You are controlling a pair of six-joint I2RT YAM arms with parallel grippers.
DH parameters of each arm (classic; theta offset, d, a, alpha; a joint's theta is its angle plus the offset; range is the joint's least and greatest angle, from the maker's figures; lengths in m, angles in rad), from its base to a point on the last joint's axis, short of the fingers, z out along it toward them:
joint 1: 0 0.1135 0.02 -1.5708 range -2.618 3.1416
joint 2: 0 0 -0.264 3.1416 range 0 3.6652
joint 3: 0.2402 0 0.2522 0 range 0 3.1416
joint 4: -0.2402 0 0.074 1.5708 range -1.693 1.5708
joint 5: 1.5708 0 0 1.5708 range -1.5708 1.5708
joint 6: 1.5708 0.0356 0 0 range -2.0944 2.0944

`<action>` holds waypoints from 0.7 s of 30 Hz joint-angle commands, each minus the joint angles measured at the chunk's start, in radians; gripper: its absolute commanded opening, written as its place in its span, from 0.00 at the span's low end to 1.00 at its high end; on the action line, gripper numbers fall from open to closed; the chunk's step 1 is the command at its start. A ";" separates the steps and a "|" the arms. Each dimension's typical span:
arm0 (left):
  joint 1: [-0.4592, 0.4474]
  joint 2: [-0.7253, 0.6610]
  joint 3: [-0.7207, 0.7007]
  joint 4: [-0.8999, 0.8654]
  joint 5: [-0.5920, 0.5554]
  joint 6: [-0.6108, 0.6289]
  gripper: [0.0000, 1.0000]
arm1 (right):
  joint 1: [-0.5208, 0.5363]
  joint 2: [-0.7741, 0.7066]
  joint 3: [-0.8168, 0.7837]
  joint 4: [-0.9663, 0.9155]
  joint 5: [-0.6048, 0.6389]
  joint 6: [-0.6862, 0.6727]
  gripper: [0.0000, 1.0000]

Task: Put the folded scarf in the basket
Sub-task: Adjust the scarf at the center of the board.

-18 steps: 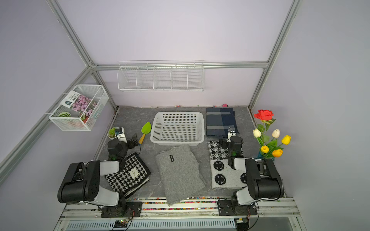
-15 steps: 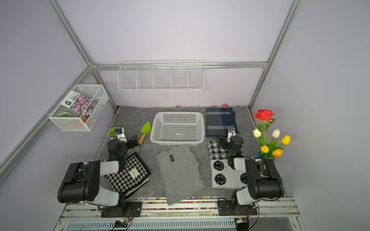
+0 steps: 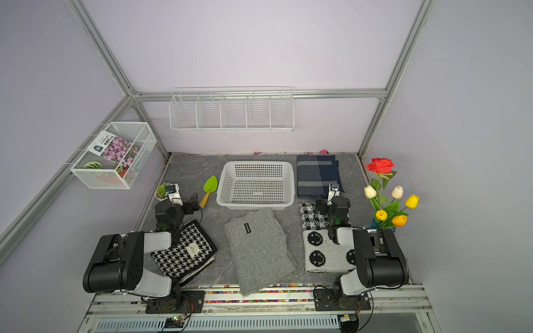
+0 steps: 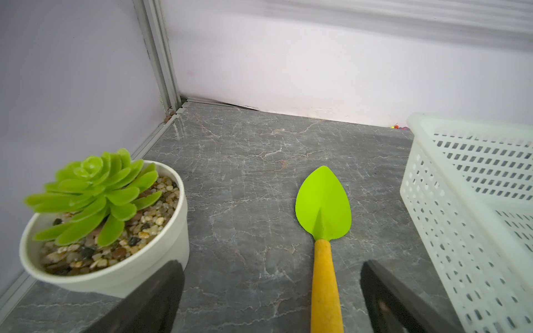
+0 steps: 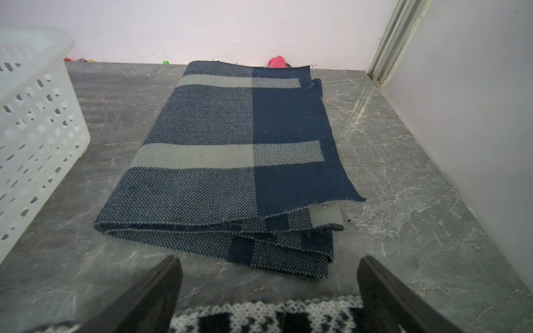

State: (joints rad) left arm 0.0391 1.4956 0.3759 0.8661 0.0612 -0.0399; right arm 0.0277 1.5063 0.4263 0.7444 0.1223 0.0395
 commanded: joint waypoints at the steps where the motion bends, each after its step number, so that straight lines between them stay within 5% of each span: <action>1: 0.006 0.014 0.002 0.005 0.014 0.013 1.00 | 0.005 0.007 0.001 0.012 0.002 0.002 0.99; 18: -0.016 -0.001 -0.006 0.035 -0.038 0.040 1.00 | 0.006 -0.013 -0.019 0.060 -0.031 -0.021 0.98; 21: -0.086 -0.146 0.082 -0.255 -0.192 0.040 1.00 | 0.057 -0.150 0.017 -0.118 0.000 -0.064 0.98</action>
State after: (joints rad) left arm -0.0048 1.4509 0.3820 0.7959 -0.0174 -0.0235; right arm 0.0463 1.4620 0.4198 0.7132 0.1158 0.0189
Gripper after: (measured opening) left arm 0.996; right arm 0.982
